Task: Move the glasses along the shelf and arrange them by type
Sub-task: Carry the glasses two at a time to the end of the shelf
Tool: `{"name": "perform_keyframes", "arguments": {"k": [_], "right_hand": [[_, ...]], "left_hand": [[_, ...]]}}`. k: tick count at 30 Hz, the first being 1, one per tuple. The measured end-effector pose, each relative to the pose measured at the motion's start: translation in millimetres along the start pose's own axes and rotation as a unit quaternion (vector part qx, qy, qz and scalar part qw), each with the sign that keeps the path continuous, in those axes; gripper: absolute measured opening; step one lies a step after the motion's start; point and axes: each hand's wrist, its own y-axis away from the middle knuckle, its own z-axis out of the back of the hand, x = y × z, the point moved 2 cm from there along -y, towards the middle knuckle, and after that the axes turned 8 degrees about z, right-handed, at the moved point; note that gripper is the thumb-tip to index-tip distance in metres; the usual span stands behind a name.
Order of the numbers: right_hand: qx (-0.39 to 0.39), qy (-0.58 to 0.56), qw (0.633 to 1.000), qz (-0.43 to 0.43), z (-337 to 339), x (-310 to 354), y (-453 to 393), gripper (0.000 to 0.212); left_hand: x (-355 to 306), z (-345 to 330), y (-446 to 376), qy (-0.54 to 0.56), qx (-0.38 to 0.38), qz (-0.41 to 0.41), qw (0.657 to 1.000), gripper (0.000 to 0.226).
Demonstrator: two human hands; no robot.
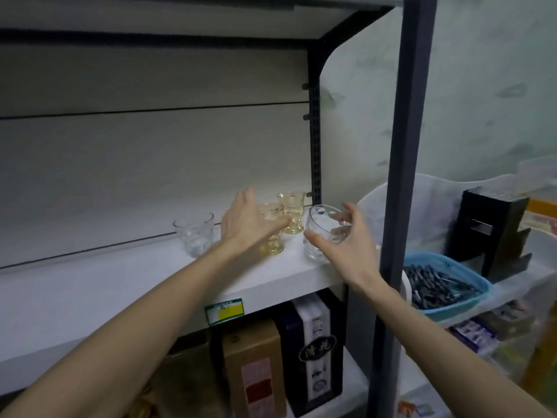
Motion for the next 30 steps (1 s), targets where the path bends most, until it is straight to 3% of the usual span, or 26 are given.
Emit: {"name": "perform_keyframes", "arguments": {"k": [2, 5, 9, 17, 21, 28, 30], "right_hand": [[-0.005, -0.003, 1.0, 0.03, -3.8, 4.0, 3.4, 0.096], [-0.022, -0.024, 0.995, 0.092, -18.5, 18.8, 14.6, 0.087], [0.038, -0.052, 0.986, 0.156, -61.7, 46.0, 33.5, 0.088], [0.167, -0.025, 0.978, 0.12, -156.4, 88.5, 52.6, 0.098], [0.202, 0.062, 0.967, 0.145, -183.7, 105.2, 44.9, 0.101], [0.116, 0.188, 0.952, 0.213, -205.9, 123.4, 65.6, 0.105], [0.073, 0.164, 0.948, 0.264, -208.6, 141.4, 86.7, 0.091]], "left_hand": [[3.8, 19.5, 10.9, -0.012, -0.05, -0.043, 0.998, 0.103], [27.7, 50.4, 40.4, 0.015, -0.162, -0.106, 0.981, 0.07], [86.3, 72.2, 83.6, -0.038, -0.254, -0.146, 0.955, 0.053], [165.7, 115.1, 127.1, -0.15, -0.231, 0.009, 0.961, 0.054], [202.5, 128.2, 153.5, -0.192, -0.204, 0.066, 0.958, 0.06], [254.7, 152.7, 195.9, -0.21, -0.182, 0.102, 0.955, 0.068], [267.1, 160.8, 210.7, -0.207, -0.188, 0.093, 0.956, 0.067]]}}
